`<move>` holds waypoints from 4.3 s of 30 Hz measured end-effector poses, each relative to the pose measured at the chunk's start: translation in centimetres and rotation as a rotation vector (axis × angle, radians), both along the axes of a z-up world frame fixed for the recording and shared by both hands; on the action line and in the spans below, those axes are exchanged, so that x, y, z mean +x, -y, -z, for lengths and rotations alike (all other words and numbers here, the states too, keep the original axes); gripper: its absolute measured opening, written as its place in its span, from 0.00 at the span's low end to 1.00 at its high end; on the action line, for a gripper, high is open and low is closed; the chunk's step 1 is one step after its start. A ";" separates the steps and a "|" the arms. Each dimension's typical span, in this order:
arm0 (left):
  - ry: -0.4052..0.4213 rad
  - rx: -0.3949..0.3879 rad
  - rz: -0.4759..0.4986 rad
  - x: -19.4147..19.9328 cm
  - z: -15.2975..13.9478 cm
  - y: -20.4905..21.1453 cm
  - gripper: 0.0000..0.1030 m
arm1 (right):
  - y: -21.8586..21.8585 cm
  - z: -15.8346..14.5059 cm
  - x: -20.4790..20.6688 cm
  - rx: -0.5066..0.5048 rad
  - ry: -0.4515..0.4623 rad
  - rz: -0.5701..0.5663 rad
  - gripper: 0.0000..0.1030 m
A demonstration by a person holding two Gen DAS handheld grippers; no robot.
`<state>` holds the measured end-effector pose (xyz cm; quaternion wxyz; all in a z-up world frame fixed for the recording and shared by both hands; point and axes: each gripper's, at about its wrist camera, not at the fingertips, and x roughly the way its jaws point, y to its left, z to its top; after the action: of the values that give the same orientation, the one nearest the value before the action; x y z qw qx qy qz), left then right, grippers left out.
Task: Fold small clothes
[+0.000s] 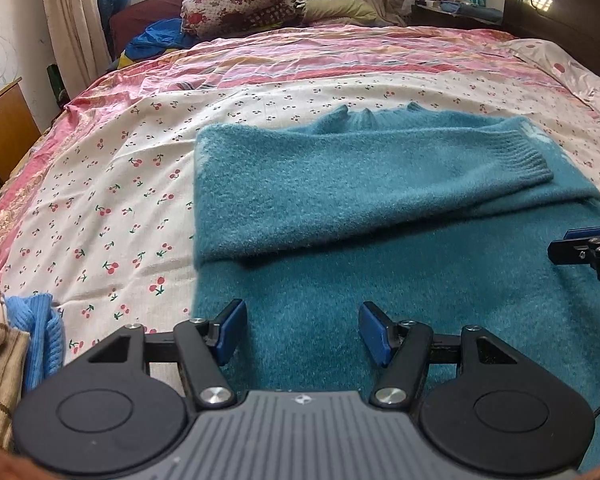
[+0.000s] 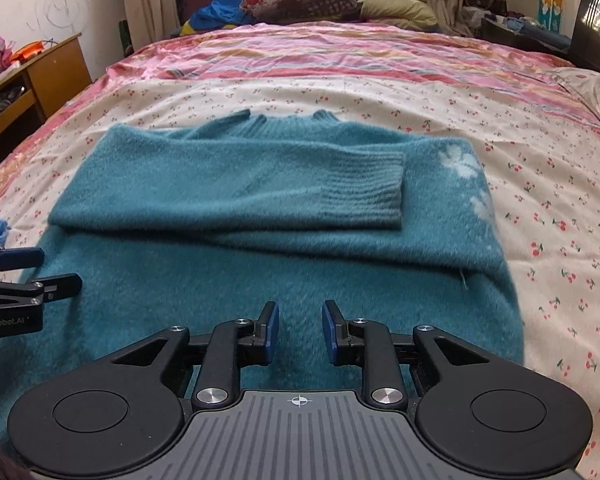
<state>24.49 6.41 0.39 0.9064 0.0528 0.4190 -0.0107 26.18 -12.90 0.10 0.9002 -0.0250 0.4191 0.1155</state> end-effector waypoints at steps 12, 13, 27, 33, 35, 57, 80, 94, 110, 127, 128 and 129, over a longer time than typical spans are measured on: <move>-0.010 0.014 0.009 -0.9 0.1 0.1 0.65 | 0.8 0.4 -1.0 0.007 -0.015 0.008 0.24; -0.012 0.013 0.009 -1.0 0.1 0.0 0.65 | 0.9 0.5 -1.2 0.006 -0.017 0.009 0.25; -0.044 0.007 0.014 -3.3 0.7 -0.3 0.65 | 1.5 0.8 -3.2 0.009 -0.029 0.012 0.28; -0.058 0.002 0.014 -4.7 0.9 -0.5 0.65 | 2.1 0.9 -4.7 0.005 -0.040 0.017 0.29; -0.060 0.003 0.016 -5.3 0.9 -0.5 0.65 | 2.2 0.9 -5.1 0.004 -0.047 0.019 0.29; -0.084 0.006 0.023 -11.1 0.8 -0.7 0.65 | 4.1 1.1 -11.1 0.003 -0.090 0.041 0.34; -0.149 -0.069 -0.032 -17.4 1.2 -3.3 0.68 | 8.6 1.0 -16.5 0.063 -0.110 0.138 0.38; -0.163 -0.091 -0.051 -18.9 1.0 -3.5 0.68 | 11.7 0.4 -19.5 0.058 -0.091 0.188 0.38; -0.177 -0.138 -0.103 -20.2 0.3 -5.1 0.68 | 12.1 1.9 -20.4 0.138 -0.197 0.152 0.42; -0.174 -0.168 -0.169 -20.0 0.2 -5.9 0.67 | 12.5 2.5 -20.3 0.194 -0.223 0.155 0.41; -0.176 -0.152 -0.159 -19.7 0.3 -5.4 0.67 | 12.5 2.5 -20.3 0.191 -0.224 0.152 0.41; -0.176 -0.133 -0.155 -19.3 0.5 -4.9 0.67 | 12.4 2.5 -20.2 0.187 -0.224 0.149 0.41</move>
<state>5.18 11.26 -0.11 0.8657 -0.0412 0.4981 0.0269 5.94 -25.31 -2.37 0.8522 0.1033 0.5051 0.0891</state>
